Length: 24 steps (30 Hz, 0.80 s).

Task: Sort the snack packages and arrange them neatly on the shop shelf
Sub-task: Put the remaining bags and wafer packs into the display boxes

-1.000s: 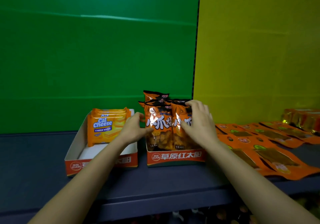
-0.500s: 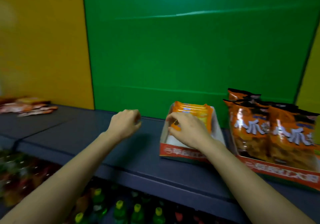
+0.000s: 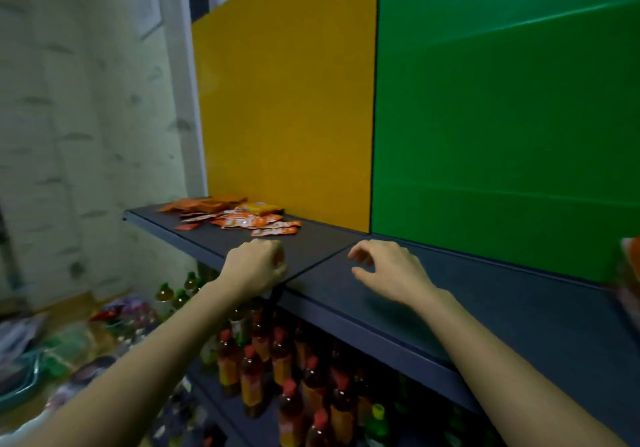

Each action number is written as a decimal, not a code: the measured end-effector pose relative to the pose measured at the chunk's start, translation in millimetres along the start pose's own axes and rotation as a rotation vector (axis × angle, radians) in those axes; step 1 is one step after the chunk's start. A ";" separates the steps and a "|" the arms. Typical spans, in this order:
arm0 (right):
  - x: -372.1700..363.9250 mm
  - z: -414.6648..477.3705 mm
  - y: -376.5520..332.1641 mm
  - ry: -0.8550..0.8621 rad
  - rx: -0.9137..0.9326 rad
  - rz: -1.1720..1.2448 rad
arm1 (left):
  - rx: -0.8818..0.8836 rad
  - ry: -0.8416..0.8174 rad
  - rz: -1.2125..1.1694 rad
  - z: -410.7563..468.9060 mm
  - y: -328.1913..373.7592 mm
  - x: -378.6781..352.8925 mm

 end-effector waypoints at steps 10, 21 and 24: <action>-116.2 151.6 -68.5 -0.096 -0.049 0.131 | 0.075 -0.006 0.029 53.7 -162.1 -7.4; -171.7 295.3 -52.5 -0.082 -0.058 0.052 | 0.176 0.003 -0.044 165.8 -253.2 -52.8; -182.9 334.9 -31.3 -0.076 -0.106 0.038 | 0.194 0.006 -0.085 213.2 -267.6 -67.6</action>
Point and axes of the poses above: each hand's wrist, its own z-axis towards the middle knuckle, its own x-axis out of the back of the hand, y = z × x, the point moved 6 cm from there along z, towards the middle knuckle, and after that the axes turned 15 degrees about x, right-handed, at the moved point
